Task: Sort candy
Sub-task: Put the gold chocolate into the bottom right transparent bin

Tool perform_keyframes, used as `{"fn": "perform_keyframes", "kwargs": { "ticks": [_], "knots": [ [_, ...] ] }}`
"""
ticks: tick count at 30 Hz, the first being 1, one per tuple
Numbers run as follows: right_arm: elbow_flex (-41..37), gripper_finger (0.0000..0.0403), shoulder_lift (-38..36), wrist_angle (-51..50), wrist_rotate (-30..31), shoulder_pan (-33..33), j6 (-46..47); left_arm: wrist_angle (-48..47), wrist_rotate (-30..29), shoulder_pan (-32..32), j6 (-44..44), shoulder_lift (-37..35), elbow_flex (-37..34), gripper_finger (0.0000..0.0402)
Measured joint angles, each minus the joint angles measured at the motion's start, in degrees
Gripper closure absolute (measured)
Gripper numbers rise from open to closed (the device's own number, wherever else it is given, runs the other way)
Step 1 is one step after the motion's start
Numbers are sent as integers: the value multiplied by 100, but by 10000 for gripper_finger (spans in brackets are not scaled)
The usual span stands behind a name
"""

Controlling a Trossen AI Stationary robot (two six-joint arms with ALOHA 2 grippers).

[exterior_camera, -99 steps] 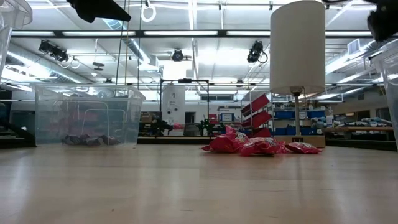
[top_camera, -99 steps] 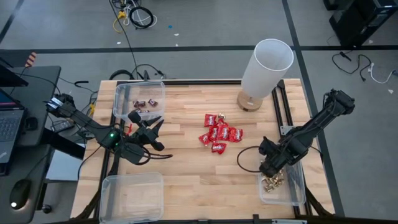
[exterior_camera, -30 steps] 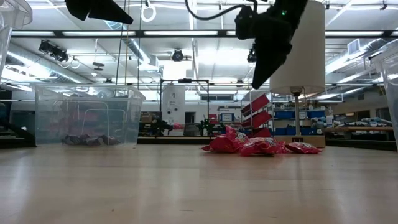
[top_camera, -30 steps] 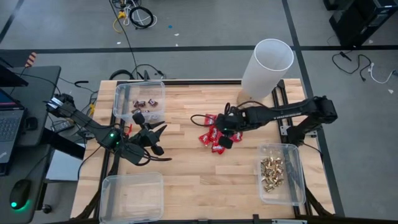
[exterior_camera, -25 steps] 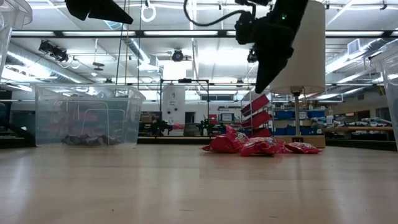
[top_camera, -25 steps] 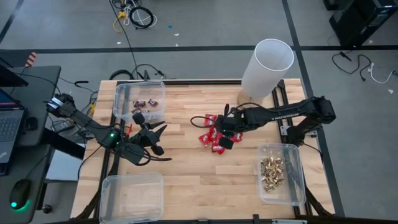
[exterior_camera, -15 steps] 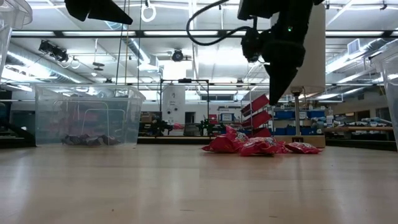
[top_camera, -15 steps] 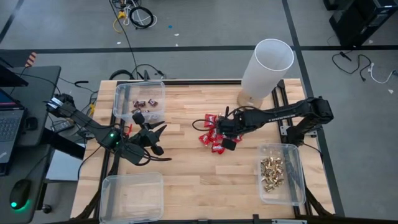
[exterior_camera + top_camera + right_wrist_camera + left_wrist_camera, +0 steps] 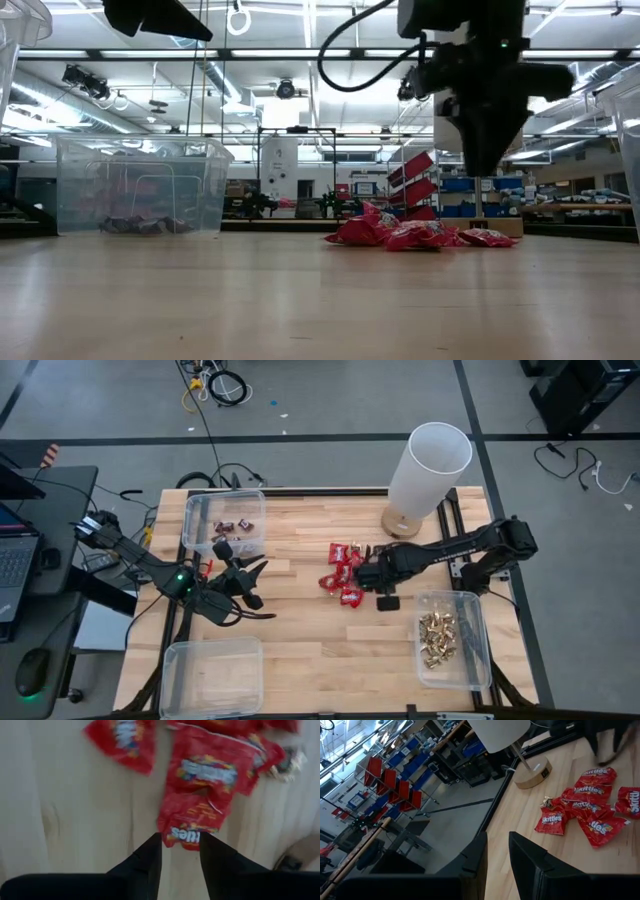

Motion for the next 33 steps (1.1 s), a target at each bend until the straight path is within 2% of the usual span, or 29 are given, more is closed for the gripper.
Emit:
{"fn": "perform_keyframes", "kwargs": {
  "ticks": [3, 8, 17, 23, 33],
  "knots": [
    [-174, 279, 0, 4, 117, 135, -418, -14, 0, 0, -22, 0, 0, 319],
    [-501, 270, 0, 43, 253, 220, -326, -110, 0, 0, -112, 0, 0, 319],
    [-1010, 251, 0, 1279, 249, 222, 82, -110, 0, 0, -114, 0, 0, 319],
    [-1109, 240, 0, 1498, 292, 178, 461, -112, 0, 0, -116, 0, 0, 319],
    [-998, 238, 0, 1497, 297, 178, 594, -112, 0, 0, -133, 0, 0, 319]
  ]
}}
